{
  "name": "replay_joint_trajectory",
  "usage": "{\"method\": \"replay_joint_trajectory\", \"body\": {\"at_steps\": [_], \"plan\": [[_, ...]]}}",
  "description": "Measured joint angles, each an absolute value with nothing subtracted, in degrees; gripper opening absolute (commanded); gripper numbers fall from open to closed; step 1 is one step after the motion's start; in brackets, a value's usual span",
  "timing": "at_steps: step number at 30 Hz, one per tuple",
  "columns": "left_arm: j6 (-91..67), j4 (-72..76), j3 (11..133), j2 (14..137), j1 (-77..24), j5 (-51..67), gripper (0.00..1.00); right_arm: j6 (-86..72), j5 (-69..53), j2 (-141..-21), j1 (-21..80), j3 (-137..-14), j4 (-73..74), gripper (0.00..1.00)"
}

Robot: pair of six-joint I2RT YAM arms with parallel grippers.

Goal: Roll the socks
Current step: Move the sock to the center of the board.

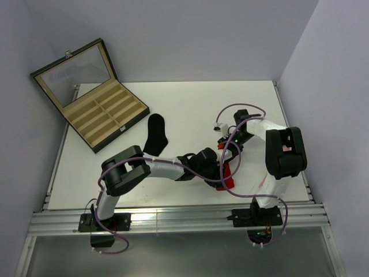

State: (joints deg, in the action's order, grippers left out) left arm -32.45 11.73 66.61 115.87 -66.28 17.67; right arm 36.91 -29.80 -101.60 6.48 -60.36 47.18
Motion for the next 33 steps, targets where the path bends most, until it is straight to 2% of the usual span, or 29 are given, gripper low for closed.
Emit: {"method": "replay_joint_trajectory", "body": {"at_steps": [6,11,14,21,33], "plan": [[-32.7,12.5,66.2,115.9,-65.9,18.4,0.09,37.1,-29.3,-101.8,7.2,-60.3,47.1,0.34],[-32.7,12.7,66.1,116.0,-65.5,19.1,0.09,37.4,-28.4,-102.1,7.9,-60.3,47.0,0.16],[-32.7,12.6,66.1,116.0,-65.2,19.6,0.09,37.3,-28.2,-103.0,8.1,-61.0,47.5,0.1],[-32.6,9.6,66.9,116.0,-63.5,21.2,0.08,37.0,-27.4,-107.2,11.1,-67.0,50.7,0.07],[-32.4,4.1,67.4,115.3,-59.5,24.9,0.08,34.0,-27.2,-111.2,16.4,-74.7,50.9,0.07]]}}
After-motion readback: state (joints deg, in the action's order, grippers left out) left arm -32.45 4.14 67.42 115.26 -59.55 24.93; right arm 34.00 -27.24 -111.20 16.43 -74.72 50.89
